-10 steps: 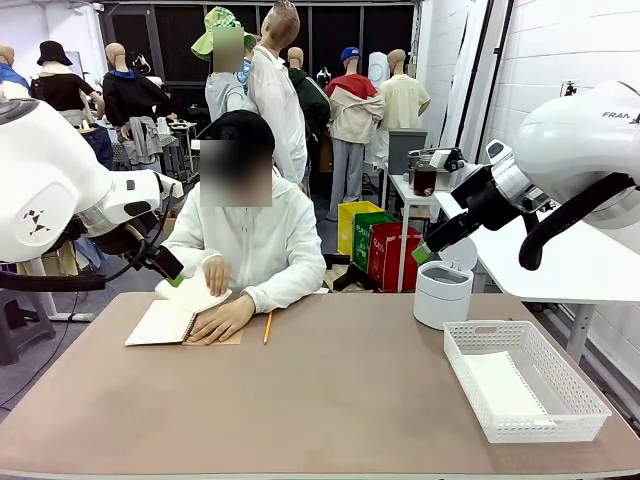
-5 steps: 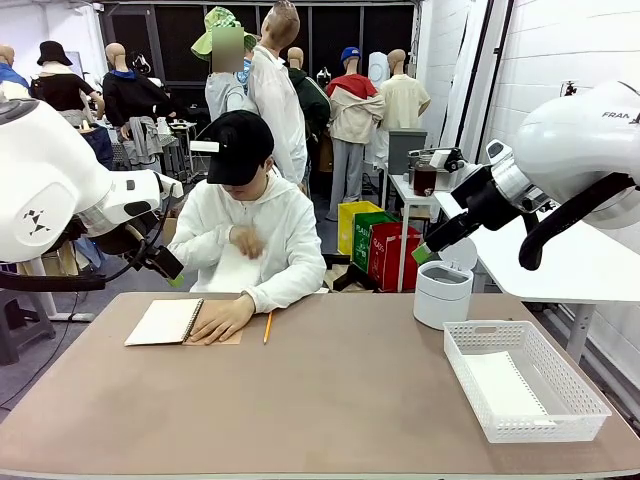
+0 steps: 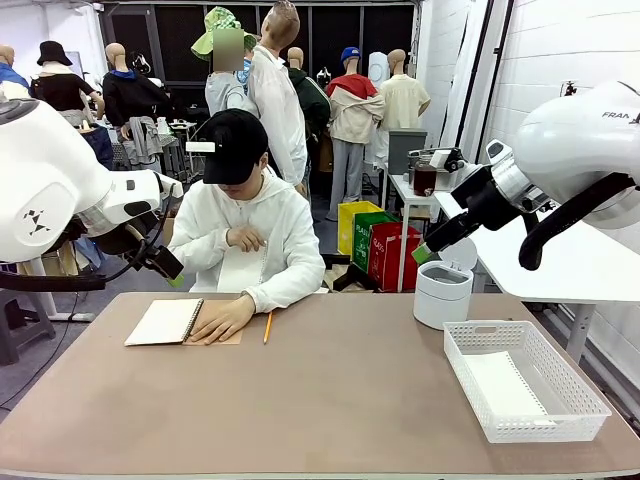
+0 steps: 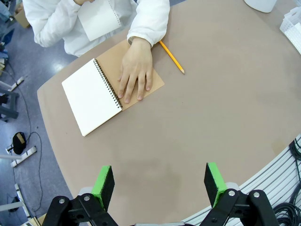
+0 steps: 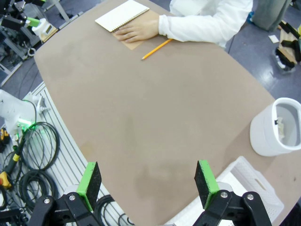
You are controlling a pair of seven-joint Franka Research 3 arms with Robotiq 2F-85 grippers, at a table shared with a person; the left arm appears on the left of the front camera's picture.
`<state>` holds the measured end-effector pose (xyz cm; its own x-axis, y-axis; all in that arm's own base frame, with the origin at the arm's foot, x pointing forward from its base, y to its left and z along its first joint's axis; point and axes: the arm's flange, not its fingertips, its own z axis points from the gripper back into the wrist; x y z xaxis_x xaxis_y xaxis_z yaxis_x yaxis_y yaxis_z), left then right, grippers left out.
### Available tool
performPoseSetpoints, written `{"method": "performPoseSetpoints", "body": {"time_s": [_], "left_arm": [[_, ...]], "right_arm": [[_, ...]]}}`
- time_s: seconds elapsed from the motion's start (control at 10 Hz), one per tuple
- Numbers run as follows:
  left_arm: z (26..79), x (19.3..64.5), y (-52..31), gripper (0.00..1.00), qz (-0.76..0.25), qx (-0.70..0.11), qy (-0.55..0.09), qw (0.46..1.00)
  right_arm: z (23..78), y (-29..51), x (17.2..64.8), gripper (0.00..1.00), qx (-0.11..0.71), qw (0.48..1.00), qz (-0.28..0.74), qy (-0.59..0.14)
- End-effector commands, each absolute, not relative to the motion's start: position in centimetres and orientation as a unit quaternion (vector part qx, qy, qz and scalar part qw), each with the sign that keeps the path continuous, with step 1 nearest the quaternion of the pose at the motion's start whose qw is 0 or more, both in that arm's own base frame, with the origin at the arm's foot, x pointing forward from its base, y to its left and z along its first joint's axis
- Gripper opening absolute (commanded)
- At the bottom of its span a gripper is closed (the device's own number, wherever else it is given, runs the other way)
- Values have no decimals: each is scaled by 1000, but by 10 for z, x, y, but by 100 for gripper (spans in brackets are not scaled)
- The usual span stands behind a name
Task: Sort the paper based on its condition.
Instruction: If a person hands you a paper, place it in the Organizing basket , and if it's crumpled, put it in the Trash can.
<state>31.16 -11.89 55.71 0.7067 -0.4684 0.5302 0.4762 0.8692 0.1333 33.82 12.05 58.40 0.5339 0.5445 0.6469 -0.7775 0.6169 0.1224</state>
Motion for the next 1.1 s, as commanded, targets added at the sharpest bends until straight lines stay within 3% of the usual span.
{"method": "performPoseSetpoints", "body": {"time_s": [0.0,1.0], "left_arm": [[557,312,-118,100,-254,-11,-287,923],[557,312,-118,100,-254,-11,-287,923]], "right_arm": [[584,124,338,100,200,855,380,-292],[584,124,338,100,200,855,380,-292]]}}
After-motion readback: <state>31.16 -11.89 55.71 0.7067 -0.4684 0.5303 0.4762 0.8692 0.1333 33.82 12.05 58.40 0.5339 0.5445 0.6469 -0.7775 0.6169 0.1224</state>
